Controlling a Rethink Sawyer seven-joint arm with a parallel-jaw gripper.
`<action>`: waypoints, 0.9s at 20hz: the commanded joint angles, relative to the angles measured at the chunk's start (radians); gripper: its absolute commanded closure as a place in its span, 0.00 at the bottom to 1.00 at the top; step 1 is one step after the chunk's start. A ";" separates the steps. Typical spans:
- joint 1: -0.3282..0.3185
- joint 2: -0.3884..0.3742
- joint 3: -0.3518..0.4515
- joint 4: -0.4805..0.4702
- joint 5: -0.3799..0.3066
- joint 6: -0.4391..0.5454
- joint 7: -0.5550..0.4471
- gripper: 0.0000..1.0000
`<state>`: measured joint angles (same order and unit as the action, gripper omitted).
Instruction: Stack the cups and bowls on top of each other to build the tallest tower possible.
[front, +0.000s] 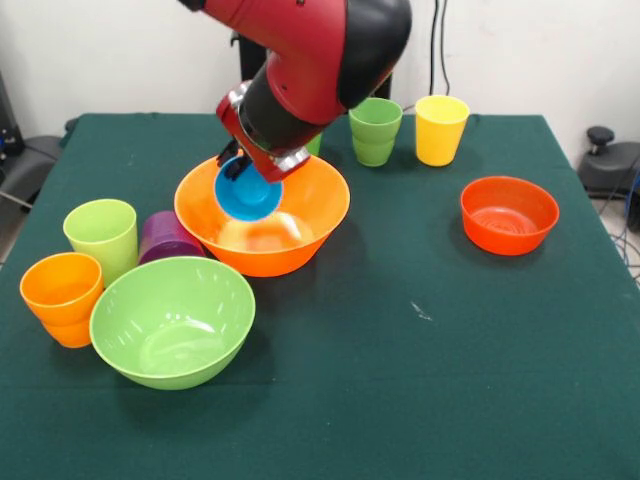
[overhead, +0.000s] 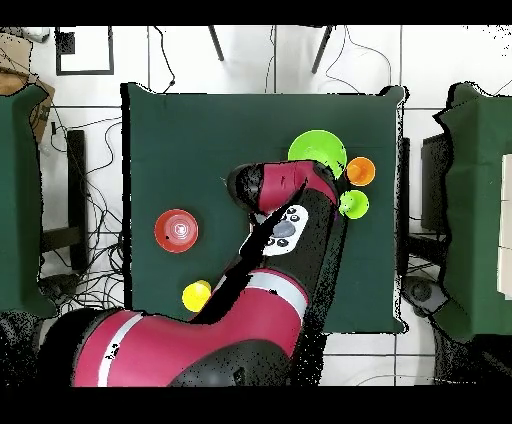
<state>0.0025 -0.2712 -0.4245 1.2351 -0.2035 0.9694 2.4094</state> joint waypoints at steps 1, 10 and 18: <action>-0.015 -0.046 0.128 0.104 -0.042 -0.075 -0.104 1.00; -0.007 -0.046 0.121 0.095 -0.046 -0.089 -0.064 1.00; -0.013 -0.060 0.125 0.096 -0.049 -0.131 -0.057 1.00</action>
<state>0.0025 -0.3379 -0.4229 1.2912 -0.2035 0.9644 2.4094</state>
